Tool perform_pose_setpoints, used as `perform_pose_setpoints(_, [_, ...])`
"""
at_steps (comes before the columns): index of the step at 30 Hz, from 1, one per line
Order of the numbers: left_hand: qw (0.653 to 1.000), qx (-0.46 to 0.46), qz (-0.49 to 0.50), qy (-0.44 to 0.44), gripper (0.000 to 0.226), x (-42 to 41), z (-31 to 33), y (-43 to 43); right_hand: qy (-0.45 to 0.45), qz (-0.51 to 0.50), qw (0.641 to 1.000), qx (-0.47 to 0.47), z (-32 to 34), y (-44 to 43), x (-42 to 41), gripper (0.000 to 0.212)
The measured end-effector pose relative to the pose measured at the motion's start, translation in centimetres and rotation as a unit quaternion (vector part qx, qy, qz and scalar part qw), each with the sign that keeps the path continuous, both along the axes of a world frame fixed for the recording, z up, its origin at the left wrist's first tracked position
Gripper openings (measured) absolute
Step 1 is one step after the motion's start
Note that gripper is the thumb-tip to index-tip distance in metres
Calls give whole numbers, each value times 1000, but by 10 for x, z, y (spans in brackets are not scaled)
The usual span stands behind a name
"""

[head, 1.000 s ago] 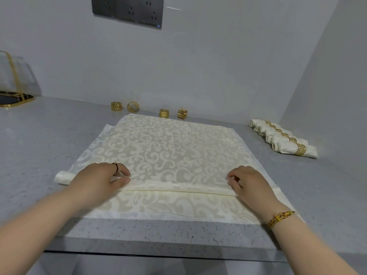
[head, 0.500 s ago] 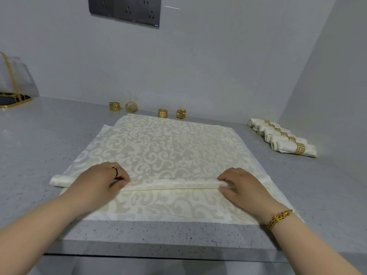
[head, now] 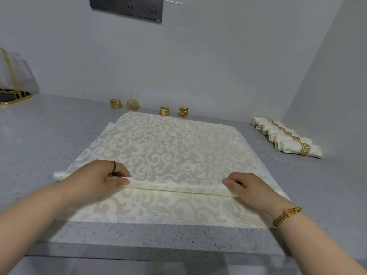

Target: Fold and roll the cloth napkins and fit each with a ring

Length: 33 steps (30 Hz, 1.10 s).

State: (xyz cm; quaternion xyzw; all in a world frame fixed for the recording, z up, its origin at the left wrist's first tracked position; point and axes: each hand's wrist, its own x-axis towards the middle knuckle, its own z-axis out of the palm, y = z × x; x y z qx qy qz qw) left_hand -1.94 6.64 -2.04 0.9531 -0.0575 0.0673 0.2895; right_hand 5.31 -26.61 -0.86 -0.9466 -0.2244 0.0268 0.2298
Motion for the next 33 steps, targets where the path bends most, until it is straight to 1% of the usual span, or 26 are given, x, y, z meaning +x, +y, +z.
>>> perform_pose_setpoints(2, [999,-35,8,14,14,6,3,-1,8,-12,1000,-7,0,2,2,42])
perform_pose_setpoints(5, [999,-32,-2,36,12,17,5,-1,13,-26,998,-58,2,6,7,40])
perform_pose_setpoints(8, [999,-20,-6,39,12,25,7,-3,1,-52,991,-122,6,12,10,32])
perform_pose_setpoints(10, [1000,5,6,14,19,28,6,-3,-30,-55,987,-147,6,15,11,20])
perform_pose_setpoints(12, [999,27,8,-23,23,29,6,-4,-92,-36,988,-121,3,16,7,9])
perform_pose_setpoints(14, [996,73,-9,-40,27,25,4,-6,-148,-3,988,-48,-2,14,2,11])
perform_pose_setpoints(15, [995,92,-18,-43,28,22,2,-6,-156,17,987,-19,-4,13,-2,11])
perform_pose_setpoints(16, [993,100,-27,-47,28,18,0,-5,-150,37,988,-8,-4,11,-7,13])
perform_pose_setpoints(17, [993,102,-33,-54,25,14,-2,-4,-140,56,988,-11,-6,9,-11,21])
perform_pose_setpoints(19, [992,103,-36,-60,27,7,-4,0,-138,86,986,-44,-11,3,-13,44])
perform_pose_setpoints(20, [992,106,-35,-55,29,5,-5,2,-146,88,984,-57,-13,0,-11,48])
perform_pose_setpoints(21, [993,104,-30,-50,31,3,-5,3,-151,80,983,-59,-13,-2,-10,45])
perform_pose_setpoints(22, [994,96,-22,-50,32,3,-5,2,-145,66,986,-52,-13,-2,-8,34])
perform_pose_setpoints(24, [997,57,0,-55,29,4,-3,-2,-108,34,993,-6,-9,0,-4,9])
perform_pose_setpoints(25, [998,14,15,-57,26,7,-3,-2,-83,18,996,20,-7,2,-2,6])
perform_pose_setpoints(26, [998,-26,31,-49,24,10,-3,-2,-62,2,997,42,-5,5,1,8])
perform_pose_setpoints(27, [997,-44,43,-38,22,14,-3,-3,-48,-12,998,45,-2,7,4,7])
perform_pose_setpoints(28, [998,-28,51,-35,19,18,-3,-3,-47,-20,998,33,0,11,7,6])
perform_pose_setpoints(30, [996,26,73,-46,25,27,-6,-3,-74,-26,997,-9,-1,17,11,6])
perform_pose_setpoints(31, [994,47,76,-67,27,29,-9,-4,-100,-28,994,-27,-2,20,13,5])
perform_pose_setpoints(33, [987,65,70,-128,19,30,-12,-5,-165,-47,984,-47,-7,25,16,6])
